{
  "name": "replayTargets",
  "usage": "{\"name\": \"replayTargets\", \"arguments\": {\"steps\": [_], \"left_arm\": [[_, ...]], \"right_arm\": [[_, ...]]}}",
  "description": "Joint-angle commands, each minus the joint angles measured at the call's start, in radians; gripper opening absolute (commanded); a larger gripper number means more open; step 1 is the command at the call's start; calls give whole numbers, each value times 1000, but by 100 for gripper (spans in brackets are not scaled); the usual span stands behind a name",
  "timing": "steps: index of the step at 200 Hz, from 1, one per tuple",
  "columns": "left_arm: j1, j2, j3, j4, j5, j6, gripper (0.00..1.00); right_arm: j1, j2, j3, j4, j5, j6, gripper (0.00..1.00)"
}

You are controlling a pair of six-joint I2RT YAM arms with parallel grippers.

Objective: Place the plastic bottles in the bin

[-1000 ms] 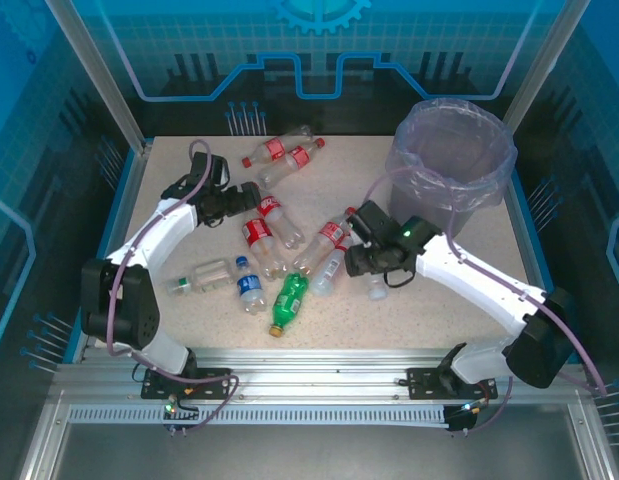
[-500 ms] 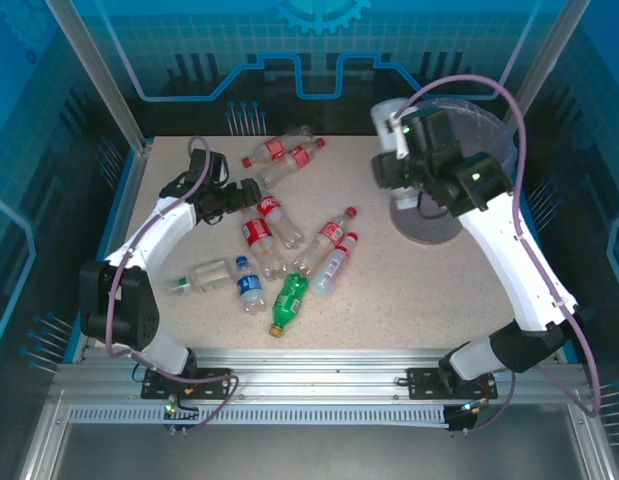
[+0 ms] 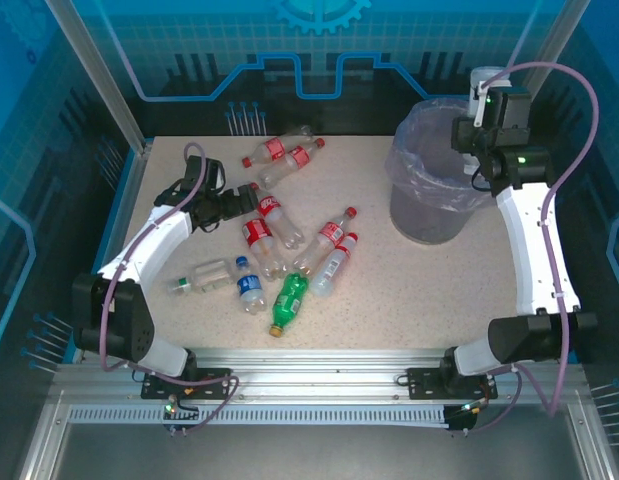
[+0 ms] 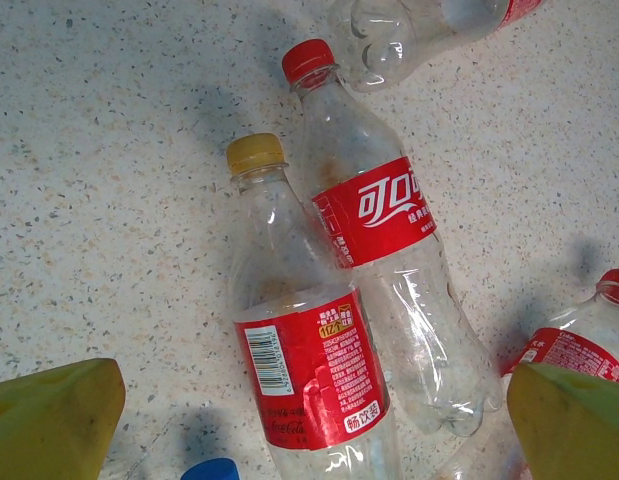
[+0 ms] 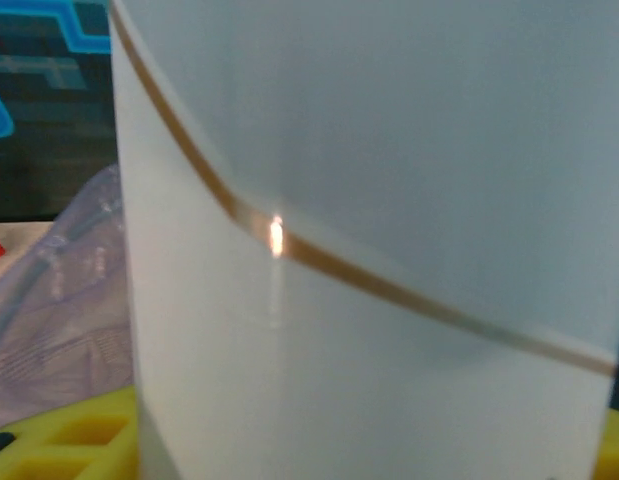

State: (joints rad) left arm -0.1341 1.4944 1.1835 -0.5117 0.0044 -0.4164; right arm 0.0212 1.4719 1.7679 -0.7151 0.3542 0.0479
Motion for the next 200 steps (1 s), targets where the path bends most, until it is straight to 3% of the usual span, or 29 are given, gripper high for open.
{"name": "replayTargets", "arguments": {"steps": [1,162,200], "left_arm": [[1,-30,1,-16,1,0,99],[1,-54,-60,-9,-1,-7,99],[1,-56,-66,-9,-6,-4,99]], "right_arm": [[-26,26,-44,118,-70,-15,42],[-53,108,-257,286,-139,-3,48],[-59,117,-277,289,-134,-6,58]]}}
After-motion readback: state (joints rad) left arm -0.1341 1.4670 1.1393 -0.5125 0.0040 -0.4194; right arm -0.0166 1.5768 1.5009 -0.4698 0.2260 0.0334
